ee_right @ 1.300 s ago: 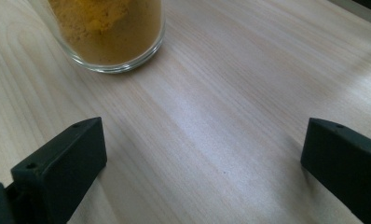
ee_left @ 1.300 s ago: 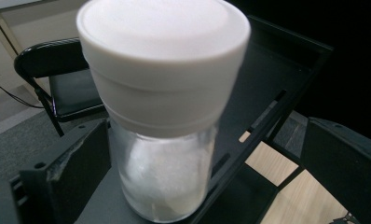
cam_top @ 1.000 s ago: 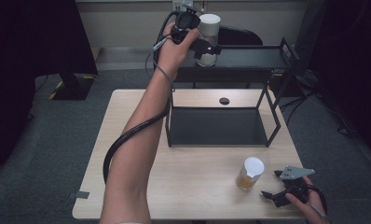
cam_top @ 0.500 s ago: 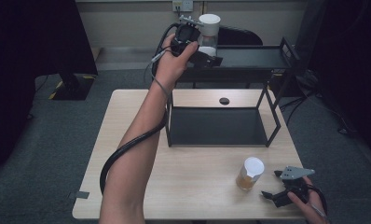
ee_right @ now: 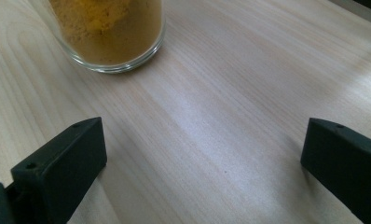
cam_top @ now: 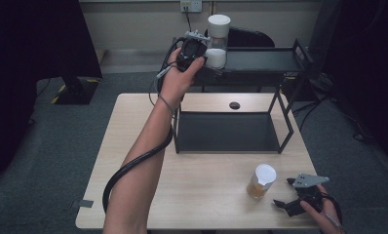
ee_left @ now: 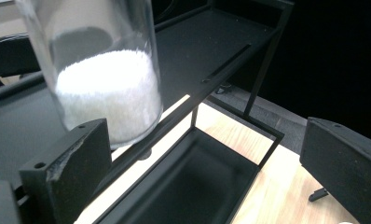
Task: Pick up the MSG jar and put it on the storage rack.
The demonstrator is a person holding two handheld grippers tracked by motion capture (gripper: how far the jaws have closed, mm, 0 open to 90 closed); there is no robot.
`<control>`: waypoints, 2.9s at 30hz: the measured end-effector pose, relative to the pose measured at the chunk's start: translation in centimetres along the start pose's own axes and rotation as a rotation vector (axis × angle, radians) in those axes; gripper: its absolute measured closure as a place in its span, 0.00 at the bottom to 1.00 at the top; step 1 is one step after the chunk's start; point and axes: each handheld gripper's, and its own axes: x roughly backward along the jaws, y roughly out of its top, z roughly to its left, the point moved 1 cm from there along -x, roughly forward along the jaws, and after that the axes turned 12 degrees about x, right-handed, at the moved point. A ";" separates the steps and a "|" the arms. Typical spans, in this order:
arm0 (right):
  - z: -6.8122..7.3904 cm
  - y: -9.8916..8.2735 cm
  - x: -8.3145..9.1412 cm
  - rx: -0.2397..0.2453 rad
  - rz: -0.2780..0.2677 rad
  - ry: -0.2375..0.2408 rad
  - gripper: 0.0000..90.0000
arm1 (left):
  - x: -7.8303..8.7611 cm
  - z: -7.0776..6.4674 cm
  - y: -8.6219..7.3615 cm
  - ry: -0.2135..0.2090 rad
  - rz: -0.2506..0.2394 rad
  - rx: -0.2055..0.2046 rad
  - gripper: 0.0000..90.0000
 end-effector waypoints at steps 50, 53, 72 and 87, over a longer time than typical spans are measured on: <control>0.2 0.0 0.0 -0.004 0.000 -0.005 0.00 | -3.0 3.2 -11.3 -0.071 0.019 0.039 0.02; 0.2 0.0 0.0 -0.003 0.000 -0.005 0.00 | -3.2 3.3 -11.8 -0.071 0.025 0.043 0.02; 0.3 0.0 0.0 -0.005 0.000 -0.008 0.00 | -4.1 3.6 -15.7 -0.093 0.044 0.029 0.02; 0.3 0.0 0.0 -0.005 0.000 -0.008 0.00 | -4.7 4.1 -19.1 -0.095 0.073 0.040 0.02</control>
